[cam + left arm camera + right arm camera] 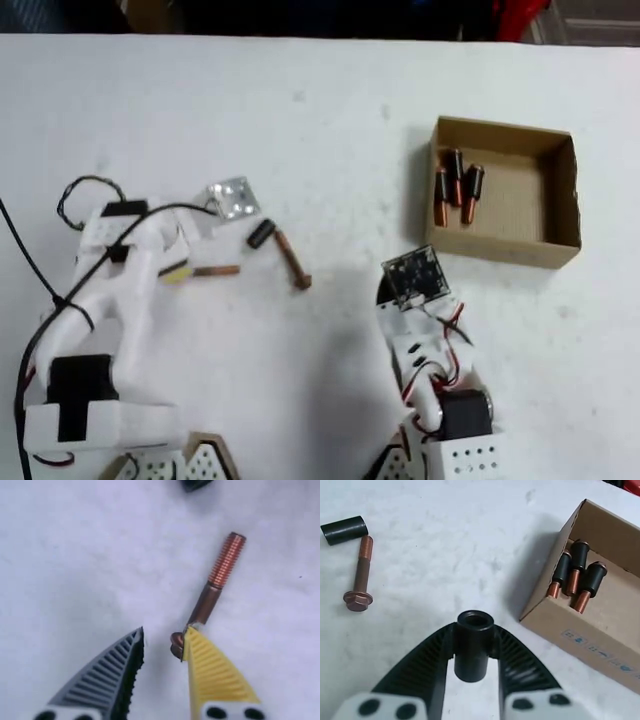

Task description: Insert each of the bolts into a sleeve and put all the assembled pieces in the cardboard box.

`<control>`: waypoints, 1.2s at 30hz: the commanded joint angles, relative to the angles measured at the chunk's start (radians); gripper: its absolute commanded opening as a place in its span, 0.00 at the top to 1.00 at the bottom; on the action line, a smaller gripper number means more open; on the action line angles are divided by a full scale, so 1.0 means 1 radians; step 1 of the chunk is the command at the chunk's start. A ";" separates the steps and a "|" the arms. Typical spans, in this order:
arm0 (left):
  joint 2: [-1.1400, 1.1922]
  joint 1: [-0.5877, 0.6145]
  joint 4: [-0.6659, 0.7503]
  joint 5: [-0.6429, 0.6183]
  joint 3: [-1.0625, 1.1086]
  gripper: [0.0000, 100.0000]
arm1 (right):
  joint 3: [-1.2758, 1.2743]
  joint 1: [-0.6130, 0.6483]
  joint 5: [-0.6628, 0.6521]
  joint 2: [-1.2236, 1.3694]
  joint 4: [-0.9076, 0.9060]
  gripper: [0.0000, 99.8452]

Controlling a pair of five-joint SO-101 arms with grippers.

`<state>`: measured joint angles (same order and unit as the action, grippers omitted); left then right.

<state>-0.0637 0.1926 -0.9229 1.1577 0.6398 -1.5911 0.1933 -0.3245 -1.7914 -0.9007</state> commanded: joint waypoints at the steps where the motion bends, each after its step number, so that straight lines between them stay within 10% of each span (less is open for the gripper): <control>1: -0.047 0.008 0.017 -0.049 -0.044 0.85 | 0.011 -0.008 0.000 -0.010 0.025 0.98; 11: -0.047 0.007 -0.037 -0.641 -0.130 0.96 | 0.011 -0.008 0.000 -0.010 0.025 0.98; 36: -0.309 -0.064 -0.557 -0.815 -0.255 0.98 | 0.011 -0.007 0.000 -0.010 0.027 0.98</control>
<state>-0.1926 0.1788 -1.4339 0.4089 0.4020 -1.5911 0.1933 -0.3245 -1.7914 -0.9007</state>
